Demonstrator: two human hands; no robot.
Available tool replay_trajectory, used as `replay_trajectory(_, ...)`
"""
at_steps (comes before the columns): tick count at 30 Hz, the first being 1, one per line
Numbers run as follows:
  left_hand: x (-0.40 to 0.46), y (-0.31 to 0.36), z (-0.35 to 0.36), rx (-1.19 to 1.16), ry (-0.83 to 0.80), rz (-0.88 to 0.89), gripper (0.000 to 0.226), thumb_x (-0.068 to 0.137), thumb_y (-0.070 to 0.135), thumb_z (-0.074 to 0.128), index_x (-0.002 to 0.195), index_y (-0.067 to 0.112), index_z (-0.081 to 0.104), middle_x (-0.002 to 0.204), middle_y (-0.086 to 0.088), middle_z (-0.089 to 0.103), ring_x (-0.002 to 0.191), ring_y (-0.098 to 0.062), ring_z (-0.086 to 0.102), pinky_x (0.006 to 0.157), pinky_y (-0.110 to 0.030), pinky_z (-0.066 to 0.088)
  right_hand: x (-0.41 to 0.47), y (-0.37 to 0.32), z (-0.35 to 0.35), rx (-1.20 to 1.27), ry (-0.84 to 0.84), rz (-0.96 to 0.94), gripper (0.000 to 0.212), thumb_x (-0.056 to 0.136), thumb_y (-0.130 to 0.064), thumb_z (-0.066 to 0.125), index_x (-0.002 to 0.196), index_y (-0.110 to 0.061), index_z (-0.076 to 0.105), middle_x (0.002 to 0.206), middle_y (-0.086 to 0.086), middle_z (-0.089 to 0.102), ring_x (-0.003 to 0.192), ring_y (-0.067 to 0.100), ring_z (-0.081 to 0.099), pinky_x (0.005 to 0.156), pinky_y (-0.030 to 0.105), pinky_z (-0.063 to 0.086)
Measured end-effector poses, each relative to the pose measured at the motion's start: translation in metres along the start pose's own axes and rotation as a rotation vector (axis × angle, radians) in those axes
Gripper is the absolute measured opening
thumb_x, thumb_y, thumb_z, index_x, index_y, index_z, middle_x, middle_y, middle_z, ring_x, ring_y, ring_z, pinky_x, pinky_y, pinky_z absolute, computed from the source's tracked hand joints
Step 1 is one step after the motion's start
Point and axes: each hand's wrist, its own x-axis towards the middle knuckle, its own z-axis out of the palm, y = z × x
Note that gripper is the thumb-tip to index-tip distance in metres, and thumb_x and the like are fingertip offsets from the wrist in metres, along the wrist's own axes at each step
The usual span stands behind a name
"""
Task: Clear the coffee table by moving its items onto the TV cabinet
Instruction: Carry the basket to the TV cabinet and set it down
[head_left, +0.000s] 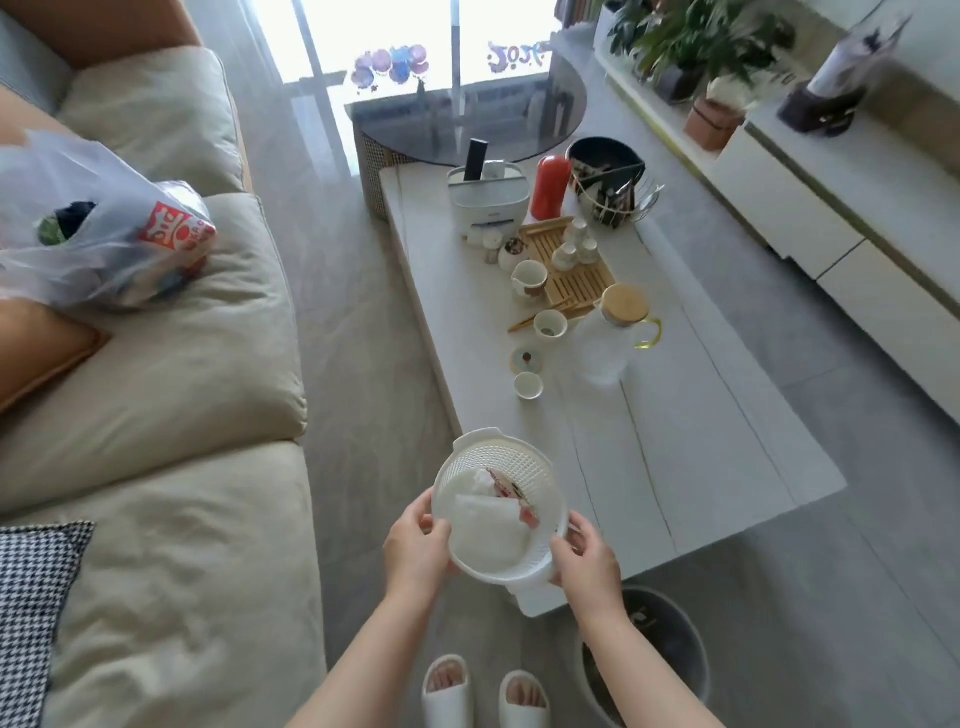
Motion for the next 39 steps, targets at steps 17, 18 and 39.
replay_trajectory(17,-0.148,0.118,0.096,0.207,-0.4,0.197,0.045,0.093,0.025,0.054,0.138,0.02,0.045,0.121,-0.007,0.059,0.095,-0.023,0.062,0.062,-0.033,0.056,-0.097,-0.032,-0.193,0.493,0.216,0.056,0.037,0.088,-0.007,0.058,0.125,-0.01,0.054,0.113,0.011,0.064,0.1,0.029,0.063,0.079,0.044,0.059)
replay_trajectory(18,-0.162,0.12,0.109,0.208,-0.43,0.204,0.045,0.094,0.025,0.052,0.138,0.018,0.044,0.123,-0.01,0.059,0.097,-0.024,0.061,0.063,-0.033,0.054,-0.103,-0.026,-0.211,0.528,0.222,0.043,0.036,0.088,-0.006,0.058,0.124,-0.01,0.055,0.112,0.011,0.064,0.1,0.029,0.063,0.078,0.044,0.059)
replay_trajectory(39,-0.43,0.069,0.438,0.086,-0.772,0.03,0.033,0.09,0.011,0.06,0.122,0.007,0.057,0.104,-0.02,0.07,0.077,-0.032,0.071,0.065,-0.044,0.061,-0.186,0.151,-0.578,0.732,0.675,0.006,0.026,0.08,-0.008,0.069,0.105,-0.013,0.064,0.101,0.01,0.069,0.09,0.03,0.067,0.064,0.042,0.06)
